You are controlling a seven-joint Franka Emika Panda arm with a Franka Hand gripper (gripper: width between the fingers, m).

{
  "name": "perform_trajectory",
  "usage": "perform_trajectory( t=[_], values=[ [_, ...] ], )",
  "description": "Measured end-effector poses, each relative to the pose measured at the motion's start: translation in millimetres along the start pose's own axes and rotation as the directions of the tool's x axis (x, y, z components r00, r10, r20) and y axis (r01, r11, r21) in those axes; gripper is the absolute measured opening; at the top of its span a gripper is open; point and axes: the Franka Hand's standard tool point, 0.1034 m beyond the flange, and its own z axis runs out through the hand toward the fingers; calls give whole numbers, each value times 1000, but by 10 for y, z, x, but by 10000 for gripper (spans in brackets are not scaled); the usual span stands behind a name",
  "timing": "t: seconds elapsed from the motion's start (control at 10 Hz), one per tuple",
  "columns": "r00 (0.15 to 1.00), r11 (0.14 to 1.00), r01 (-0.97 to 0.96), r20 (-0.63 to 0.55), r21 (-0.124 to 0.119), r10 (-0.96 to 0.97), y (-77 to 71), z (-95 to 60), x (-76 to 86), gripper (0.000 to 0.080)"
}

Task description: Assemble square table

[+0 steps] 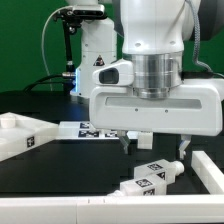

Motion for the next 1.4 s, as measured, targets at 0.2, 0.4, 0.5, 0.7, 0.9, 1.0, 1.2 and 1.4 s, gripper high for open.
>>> perform_trajectory(
  t=[0.2,0.4,0.5,0.7,0.9,1.0,1.2,1.4],
  values=[
    [996,1000,21,-85,8,-20,13,98,97,649],
    [992,999,36,-119,14,-34,-20,110,103,649],
    [992,999,44,-119,13,-43,-10,110,104,649],
    [992,998,66,-112,7,-65,42,90,57,649],
    [992,998,70,-105,0,-70,91,161,23,649],
    [993,998,70,-99,-3,-70,99,191,0,649],
    [992,997,75,-102,-1,-74,91,172,22,649],
    [991,996,92,-94,-9,-92,153,214,-9,649]
  ],
)
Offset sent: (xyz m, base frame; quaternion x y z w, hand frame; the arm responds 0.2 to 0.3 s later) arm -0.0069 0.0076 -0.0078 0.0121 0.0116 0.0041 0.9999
